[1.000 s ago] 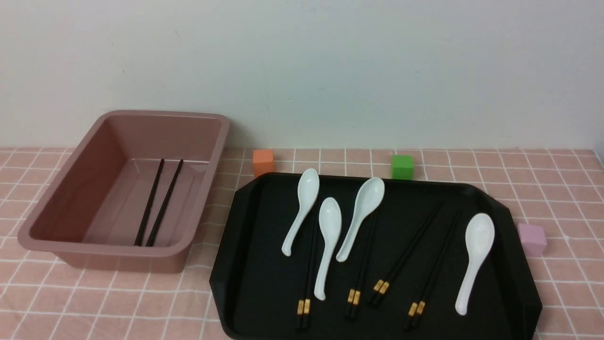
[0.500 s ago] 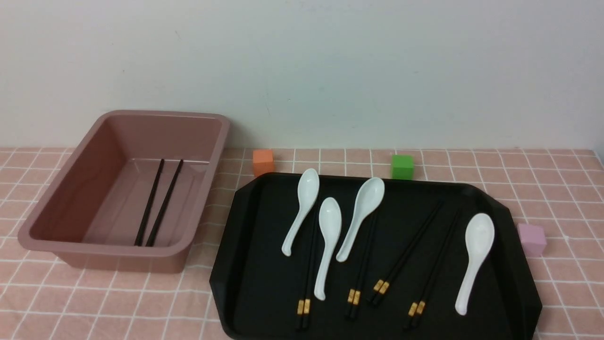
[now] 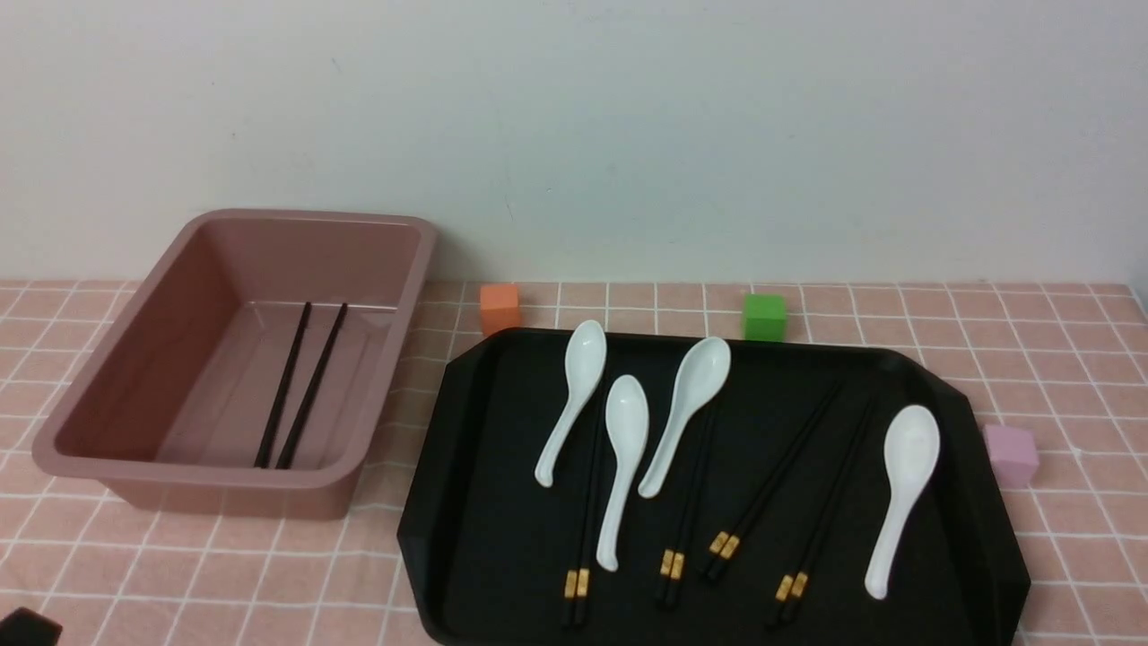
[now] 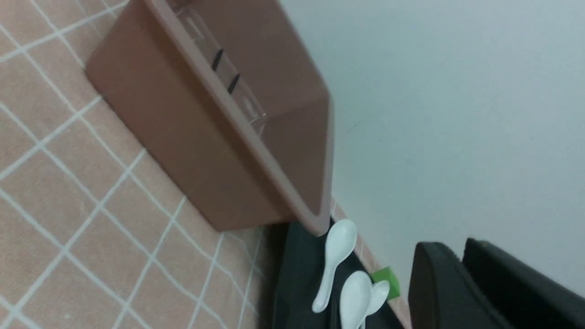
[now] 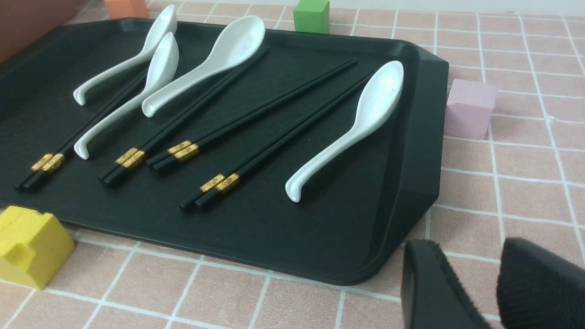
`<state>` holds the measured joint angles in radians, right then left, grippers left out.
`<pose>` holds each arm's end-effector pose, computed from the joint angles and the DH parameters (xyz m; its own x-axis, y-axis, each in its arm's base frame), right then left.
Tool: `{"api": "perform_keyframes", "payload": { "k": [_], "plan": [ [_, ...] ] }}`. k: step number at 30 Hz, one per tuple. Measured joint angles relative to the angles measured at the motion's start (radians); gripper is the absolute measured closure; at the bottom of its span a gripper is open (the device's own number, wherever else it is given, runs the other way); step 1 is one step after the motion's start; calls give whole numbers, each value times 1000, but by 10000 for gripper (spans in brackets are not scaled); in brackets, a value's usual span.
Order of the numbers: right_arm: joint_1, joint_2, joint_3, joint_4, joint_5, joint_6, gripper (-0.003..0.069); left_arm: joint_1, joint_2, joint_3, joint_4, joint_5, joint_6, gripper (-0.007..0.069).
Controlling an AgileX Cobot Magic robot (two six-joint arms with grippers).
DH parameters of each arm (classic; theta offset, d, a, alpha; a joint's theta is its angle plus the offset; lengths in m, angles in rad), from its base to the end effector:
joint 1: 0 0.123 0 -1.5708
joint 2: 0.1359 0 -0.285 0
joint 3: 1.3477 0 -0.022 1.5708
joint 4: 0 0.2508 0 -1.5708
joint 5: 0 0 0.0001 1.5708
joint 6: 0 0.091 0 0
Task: On pink tablecloth take chopsticks from black tray and put them in box.
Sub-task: 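Reach over to the black tray and grasp a pair of chopsticks with the left gripper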
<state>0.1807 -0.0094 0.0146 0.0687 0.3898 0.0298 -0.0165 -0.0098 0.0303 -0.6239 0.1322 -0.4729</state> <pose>0.0508 0.0117 0.1738 -0.3150 0.0372 -0.9484 -0.1755 0.9797 0.0967 0.0566 -0.0080 0.1937 -0.1017 -0.8837 -0.4570 0.0068 0.4587 -0.8886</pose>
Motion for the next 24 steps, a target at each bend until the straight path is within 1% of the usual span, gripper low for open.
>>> {"api": "perform_keyframes", "payload": {
  "k": [2,3,6,7,8,9,12,13,15,16,17,19,21,24],
  "plan": [
    [0,0,0,0,0,0,419,0,0,-1,-23,-7,1,531],
    [0,0,0,0,0,0,419,0,0,-8,-27,13,2,533],
    [0,0,0,0,0,0,419,0,0,-58,-28,87,27,547],
    [0,0,0,0,0,0,419,0,11,-129,-19,162,70,568],
    [0,0,0,0,0,0,419,0,11,-129,-19,171,77,571],
    [0,0,0,0,0,0,419,0,69,-218,-1,244,133,599],
    [0,0,0,0,0,0,419,0,239,-369,44,405,256,637],
    [0,0,0,0,0,0,419,0,254,-380,47,405,256,637],
    [0,0,0,0,0,0,419,0,478,-519,88,575,381,637],
    [0,0,0,0,0,0,419,0,494,-539,89,586,389,637],
    [0,0,0,0,0,0,419,0,610,-604,101,655,441,637],
    [0,0,0,0,0,0,419,-8,788,-691,114,713,479,637],
    [0,0,0,0,0,0,419,-35,910,-743,130,719,489,637],
    [0,0,0,0,0,0,419,-155,1136,-840,200,718,484,637]
  ]
}}
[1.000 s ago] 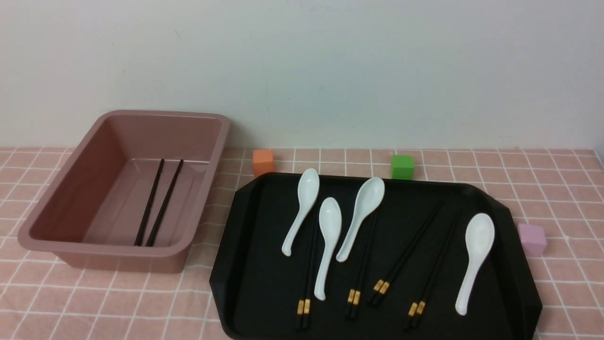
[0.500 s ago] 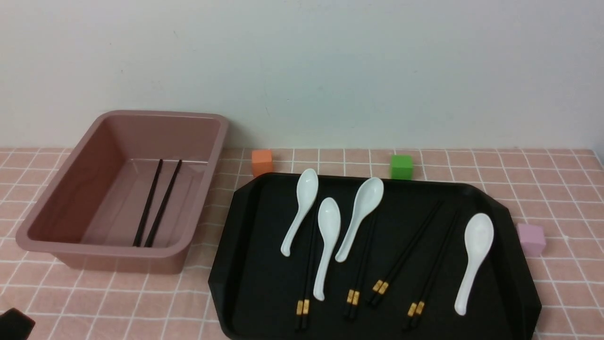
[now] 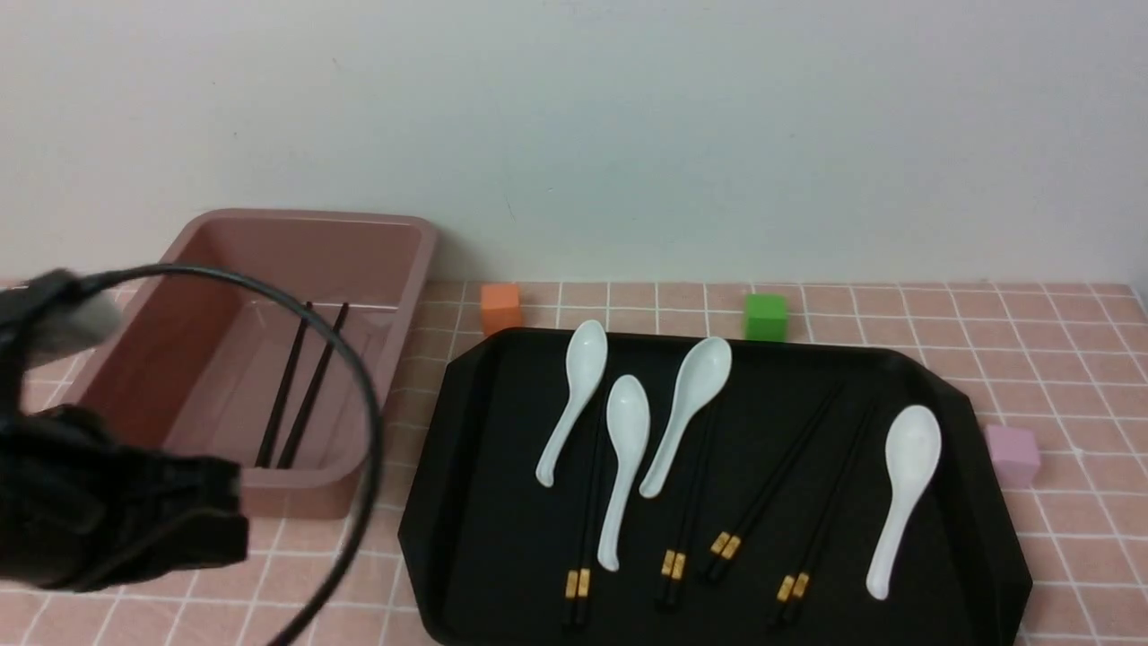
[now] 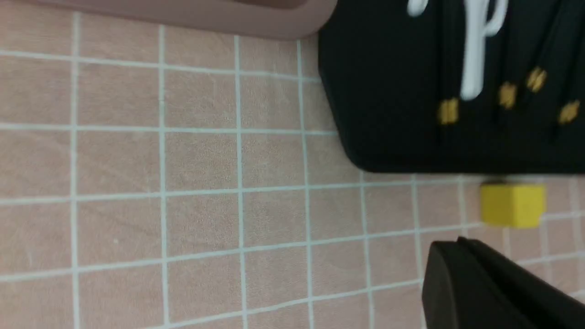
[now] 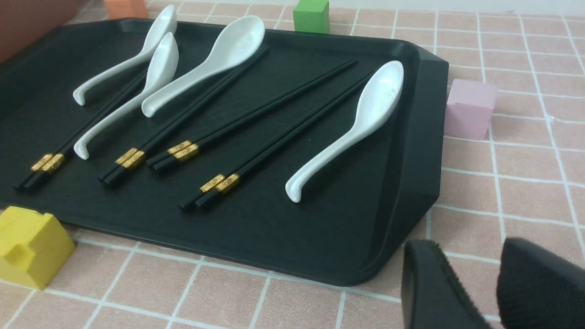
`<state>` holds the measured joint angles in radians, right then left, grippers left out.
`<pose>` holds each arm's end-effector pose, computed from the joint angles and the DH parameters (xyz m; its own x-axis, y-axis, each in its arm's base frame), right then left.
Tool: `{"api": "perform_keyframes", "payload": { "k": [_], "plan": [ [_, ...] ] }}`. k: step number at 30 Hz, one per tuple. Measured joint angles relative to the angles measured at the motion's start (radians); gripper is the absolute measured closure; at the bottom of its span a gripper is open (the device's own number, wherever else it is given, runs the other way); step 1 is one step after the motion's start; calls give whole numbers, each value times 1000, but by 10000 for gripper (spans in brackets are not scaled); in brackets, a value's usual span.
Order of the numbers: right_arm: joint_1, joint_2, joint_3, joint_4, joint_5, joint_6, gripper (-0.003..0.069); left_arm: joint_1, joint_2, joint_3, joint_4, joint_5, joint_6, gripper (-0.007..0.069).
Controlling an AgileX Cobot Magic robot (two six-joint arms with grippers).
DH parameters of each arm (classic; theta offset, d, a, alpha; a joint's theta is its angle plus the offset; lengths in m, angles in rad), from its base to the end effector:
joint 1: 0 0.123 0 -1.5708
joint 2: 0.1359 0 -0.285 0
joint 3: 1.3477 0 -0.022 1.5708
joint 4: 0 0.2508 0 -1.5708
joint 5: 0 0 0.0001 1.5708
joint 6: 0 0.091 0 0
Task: On pink tablecloth take chopsticks from black tray and put them in box.
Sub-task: 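Reach over to the black tray and grasp a pair of chopsticks with the left gripper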
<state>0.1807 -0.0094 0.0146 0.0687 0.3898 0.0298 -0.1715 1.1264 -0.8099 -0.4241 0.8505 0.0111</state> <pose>0.0508 0.0117 0.1738 -0.3150 0.0372 -0.9484 -0.1755 0.9797 0.0967 0.1991 -0.0631 0.2846 -0.9014 -0.1091 -0.4190 0.0734 0.9153 -0.3961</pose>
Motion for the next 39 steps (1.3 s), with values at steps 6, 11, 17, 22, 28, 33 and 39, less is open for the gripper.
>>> {"api": "perform_keyframes", "payload": {
  "k": [6,11,17,22,28,33,39],
  "plan": [
    [0,0,0,0,0,0,419,-303,243,-135,123,-25,-119,637],
    [0,0,0,0,0,0,419,-523,411,-249,228,-70,-272,637],
    [0,0,0,0,0,0,419,-563,596,-383,301,-66,-343,603],
    [0,0,0,0,0,0,419,-563,719,-485,339,-49,-351,440],
    [0,0,0,0,0,0,419,-563,841,-593,409,-23,-401,237],
    [0,0,0,0,0,0,419,-562,900,-618,451,-17,-410,207],
    [0,0,0,0,0,0,419,-551,930,-618,471,-15,-410,218]
  ]
}}
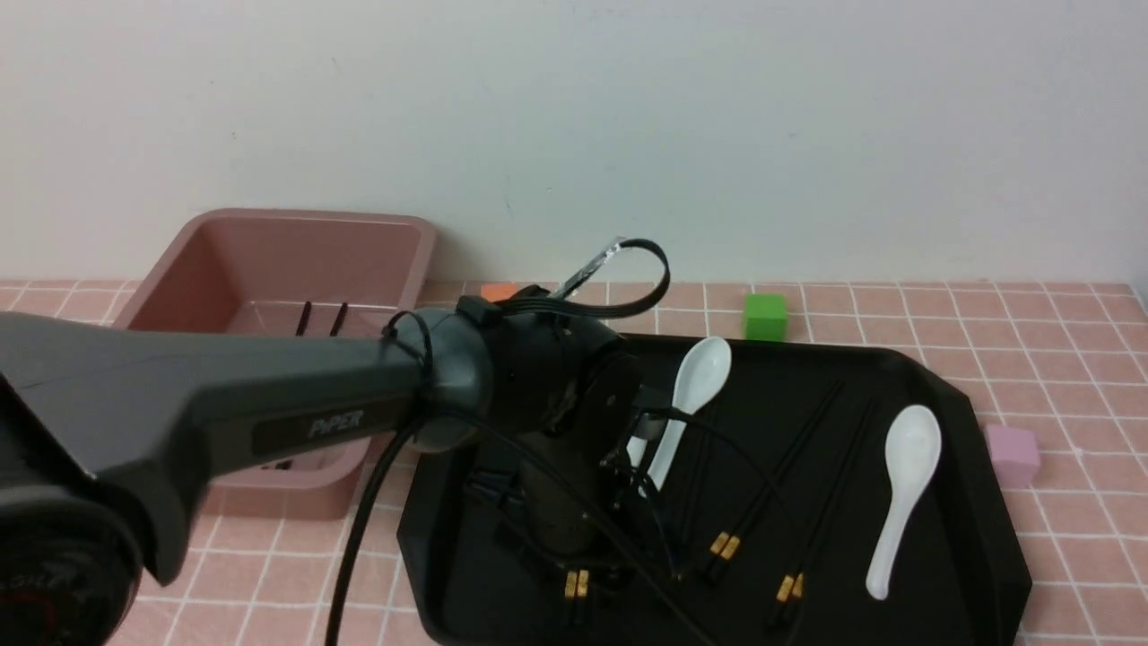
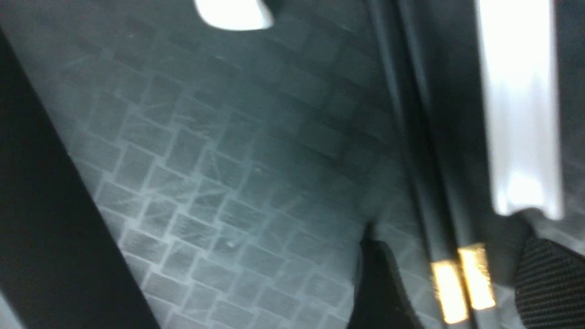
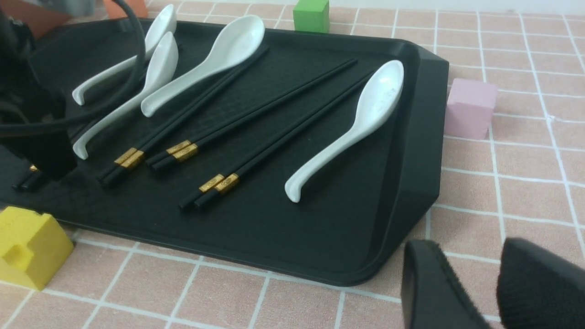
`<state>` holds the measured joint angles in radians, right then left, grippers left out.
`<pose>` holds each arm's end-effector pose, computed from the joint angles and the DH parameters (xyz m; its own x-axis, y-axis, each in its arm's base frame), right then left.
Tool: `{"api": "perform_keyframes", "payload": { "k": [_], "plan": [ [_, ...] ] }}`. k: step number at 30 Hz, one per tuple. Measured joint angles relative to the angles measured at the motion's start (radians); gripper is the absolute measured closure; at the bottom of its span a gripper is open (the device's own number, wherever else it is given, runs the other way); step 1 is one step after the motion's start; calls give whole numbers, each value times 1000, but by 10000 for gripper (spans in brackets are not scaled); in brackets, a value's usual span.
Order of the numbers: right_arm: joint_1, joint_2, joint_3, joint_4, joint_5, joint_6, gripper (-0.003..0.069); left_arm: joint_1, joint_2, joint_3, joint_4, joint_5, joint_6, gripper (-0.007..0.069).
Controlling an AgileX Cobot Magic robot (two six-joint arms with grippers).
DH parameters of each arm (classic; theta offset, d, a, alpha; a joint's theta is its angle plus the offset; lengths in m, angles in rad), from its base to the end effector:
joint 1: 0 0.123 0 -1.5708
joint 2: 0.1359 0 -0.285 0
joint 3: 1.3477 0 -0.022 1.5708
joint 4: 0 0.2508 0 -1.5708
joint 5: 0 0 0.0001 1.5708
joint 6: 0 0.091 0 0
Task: On pink tablecloth take chopsticks from black tray and put them in box.
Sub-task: 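Reach over to the black tray and grasp a pair of chopsticks with the left gripper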
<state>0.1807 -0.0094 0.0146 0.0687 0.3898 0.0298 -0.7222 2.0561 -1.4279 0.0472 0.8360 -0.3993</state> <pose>0.0508 0.0117 0.1738 -0.3150 0.0372 -0.9484 -0.1755 0.9797 0.0967 0.3095 -0.2684 0.1552 -0.9226 0.3341 -0.1926 0.3471 0.9371 -0.0374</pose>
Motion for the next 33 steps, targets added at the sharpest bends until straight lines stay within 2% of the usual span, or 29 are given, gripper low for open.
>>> {"api": "perform_keyframes", "payload": {
  "k": [7,11,16,20,26,33],
  "plan": [
    [0,0,0,0,0,0,419,5,13,-8,10,2,3,240],
    [0,0,0,0,0,0,419,5,18,-15,8,7,4,279],
    [0,0,0,0,0,0,419,4,19,-18,0,9,-3,372],
    [0,0,0,0,0,0,419,4,20,-18,18,12,-39,493],
    [0,0,0,0,0,0,419,4,20,-19,69,19,-105,496],
    [0,0,0,0,0,0,419,5,-6,-7,105,16,-125,496]
  ]
}}
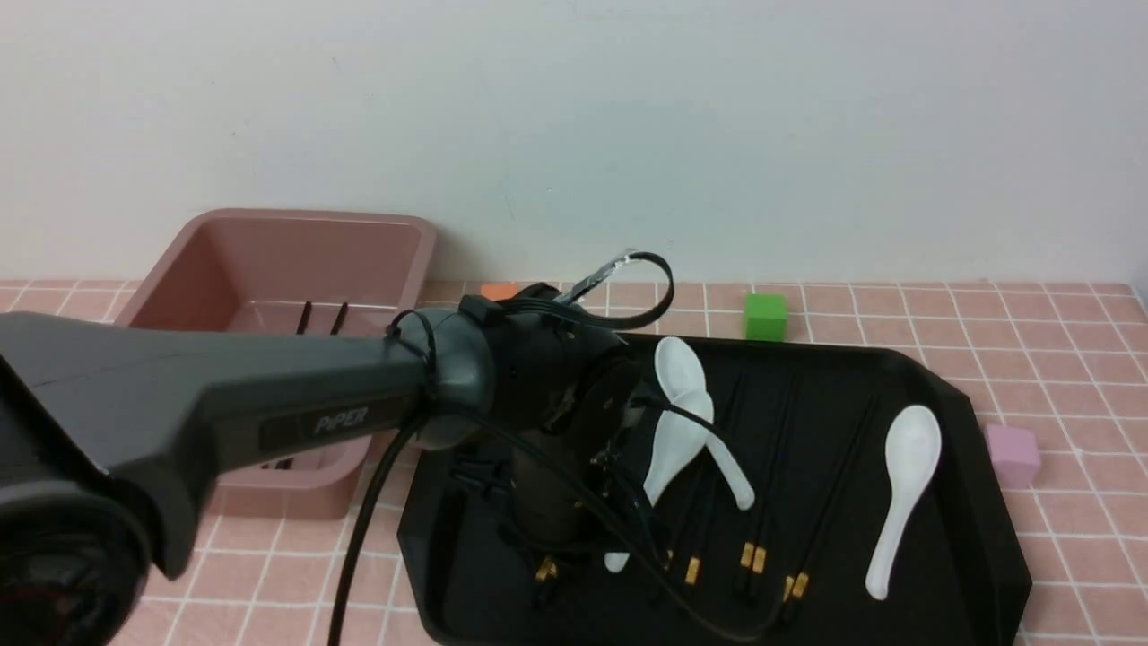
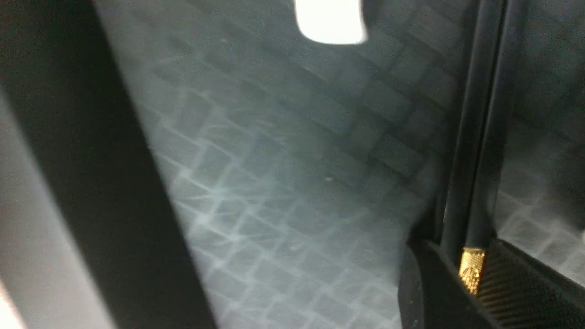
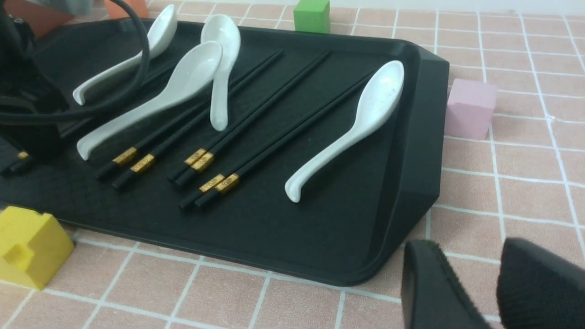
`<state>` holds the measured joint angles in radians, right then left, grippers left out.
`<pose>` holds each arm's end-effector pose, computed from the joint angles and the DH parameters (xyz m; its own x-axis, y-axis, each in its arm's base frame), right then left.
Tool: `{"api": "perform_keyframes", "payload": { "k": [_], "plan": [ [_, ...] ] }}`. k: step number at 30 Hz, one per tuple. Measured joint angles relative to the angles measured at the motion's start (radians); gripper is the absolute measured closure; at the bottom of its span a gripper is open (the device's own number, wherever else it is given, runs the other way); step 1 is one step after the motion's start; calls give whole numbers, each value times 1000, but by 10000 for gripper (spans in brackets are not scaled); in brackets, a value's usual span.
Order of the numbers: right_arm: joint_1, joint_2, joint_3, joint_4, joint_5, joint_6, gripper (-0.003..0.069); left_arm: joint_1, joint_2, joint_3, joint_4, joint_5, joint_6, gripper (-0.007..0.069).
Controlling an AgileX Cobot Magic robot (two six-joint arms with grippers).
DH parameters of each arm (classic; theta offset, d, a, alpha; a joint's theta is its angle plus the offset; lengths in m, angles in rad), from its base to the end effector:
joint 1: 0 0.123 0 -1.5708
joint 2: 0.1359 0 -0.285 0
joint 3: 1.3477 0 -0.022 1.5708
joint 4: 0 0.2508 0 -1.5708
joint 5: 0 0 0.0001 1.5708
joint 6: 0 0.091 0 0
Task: On pink tablecloth take chopsticks from black tray and put them in box.
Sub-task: 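Reach over to the black tray and grasp a pair of chopsticks with the left gripper, then place the chopsticks into the pink bin with the left gripper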
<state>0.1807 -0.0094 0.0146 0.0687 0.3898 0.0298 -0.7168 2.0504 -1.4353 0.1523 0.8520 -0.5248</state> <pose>0.0508 0.0117 0.1738 -0.3150 0.0372 -0.9484 -0.1755 0.9797 0.0967 0.3158 -0.2614 0.1597 -0.9355 0.2730 -0.2242 0.2753 0.9611 0.0216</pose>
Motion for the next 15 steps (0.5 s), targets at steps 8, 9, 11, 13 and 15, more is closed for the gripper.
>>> {"api": "perform_keyframes", "payload": {
  "k": [8,9,11,13,15],
  "plan": [
    [0,0,0,0,0,0,419,-6,-284,68,-2,-11,1,496],
    [0,0,0,0,0,0,419,-6,-355,101,4,-11,2,496],
    [0,0,0,0,0,0,419,-5,-432,138,24,-1,2,496],
    [0,0,0,0,0,0,419,21,-509,186,50,16,-8,496],
    [0,0,0,0,0,0,419,69,-569,226,74,30,-13,496]
  ]
}}
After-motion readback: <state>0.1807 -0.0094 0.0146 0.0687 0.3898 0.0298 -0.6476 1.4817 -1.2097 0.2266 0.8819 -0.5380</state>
